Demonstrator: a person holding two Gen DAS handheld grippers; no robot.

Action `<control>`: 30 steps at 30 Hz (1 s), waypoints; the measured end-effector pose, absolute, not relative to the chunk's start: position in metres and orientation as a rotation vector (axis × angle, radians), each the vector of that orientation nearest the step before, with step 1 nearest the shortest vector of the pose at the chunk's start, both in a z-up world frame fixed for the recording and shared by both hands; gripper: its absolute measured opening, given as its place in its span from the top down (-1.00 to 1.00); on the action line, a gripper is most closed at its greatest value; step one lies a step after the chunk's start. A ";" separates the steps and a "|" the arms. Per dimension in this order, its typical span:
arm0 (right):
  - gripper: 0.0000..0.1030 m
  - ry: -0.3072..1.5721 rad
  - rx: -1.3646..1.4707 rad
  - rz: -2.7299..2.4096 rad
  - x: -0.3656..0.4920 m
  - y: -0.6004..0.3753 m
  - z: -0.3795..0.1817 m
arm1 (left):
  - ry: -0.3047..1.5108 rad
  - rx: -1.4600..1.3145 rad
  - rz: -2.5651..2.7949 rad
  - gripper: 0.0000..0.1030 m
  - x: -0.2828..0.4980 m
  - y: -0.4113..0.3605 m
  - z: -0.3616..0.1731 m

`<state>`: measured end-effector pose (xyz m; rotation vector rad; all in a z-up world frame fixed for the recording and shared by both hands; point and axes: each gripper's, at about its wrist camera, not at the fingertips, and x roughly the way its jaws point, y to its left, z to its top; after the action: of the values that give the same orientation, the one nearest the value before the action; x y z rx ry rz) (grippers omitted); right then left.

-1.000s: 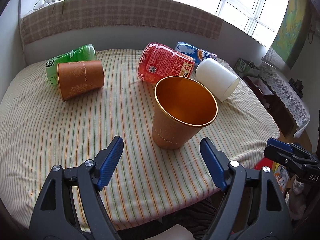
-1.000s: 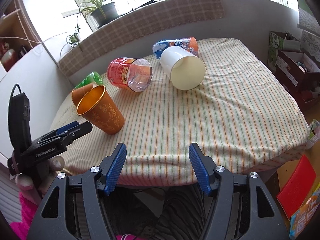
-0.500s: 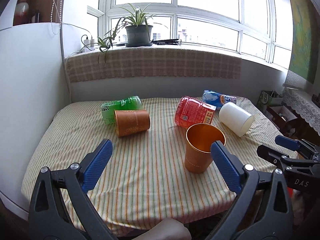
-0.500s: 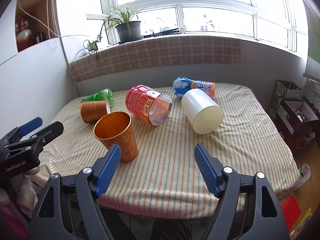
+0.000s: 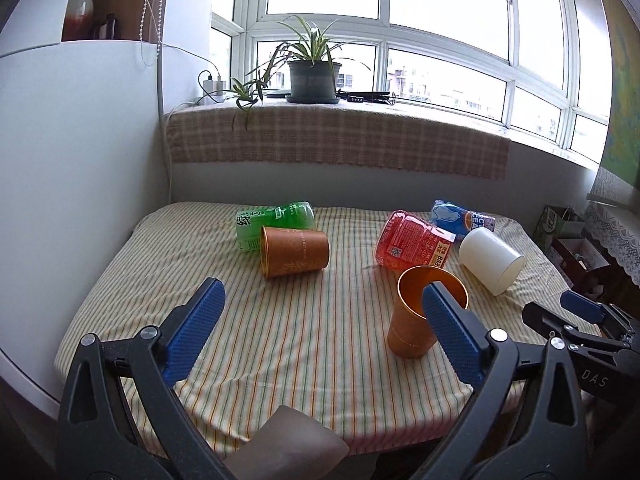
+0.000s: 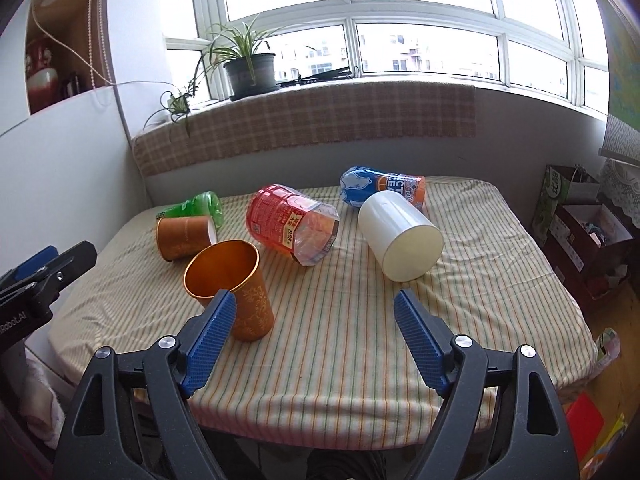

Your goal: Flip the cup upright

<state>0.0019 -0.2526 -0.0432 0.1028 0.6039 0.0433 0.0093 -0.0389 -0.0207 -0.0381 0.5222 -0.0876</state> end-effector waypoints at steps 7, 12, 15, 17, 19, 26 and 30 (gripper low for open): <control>-0.58 0.606 0.100 0.050 0.003 -0.250 -0.043 | 0.525 -0.023 -0.075 -0.95 0.009 -0.042 -0.021; -0.58 0.609 0.107 0.050 0.003 -0.251 -0.044 | 0.524 -0.022 -0.074 -0.96 0.008 -0.043 -0.021; -0.58 0.612 0.109 0.048 0.003 -0.252 -0.044 | 0.525 -0.020 -0.073 -0.96 0.009 -0.043 -0.021; -0.58 0.614 0.110 0.047 0.003 -0.252 -0.045 | 0.529 -0.017 -0.073 -0.97 0.008 -0.043 -0.021; -0.58 0.613 0.109 0.048 0.002 -0.252 -0.045 | 0.528 -0.016 -0.073 -1.00 0.008 -0.042 -0.021; -0.58 0.617 0.107 0.049 0.003 -0.251 -0.046 | 0.539 -0.017 -0.081 -1.00 0.008 -0.040 -0.023; -0.58 0.621 0.105 0.048 0.003 -0.249 -0.047 | 0.543 -0.010 -0.078 -1.00 0.008 -0.038 -0.024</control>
<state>0.0032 -0.2493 -0.0475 0.1046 0.6206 0.0484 0.0079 -0.0381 -0.0244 -0.0103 0.5428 -0.0777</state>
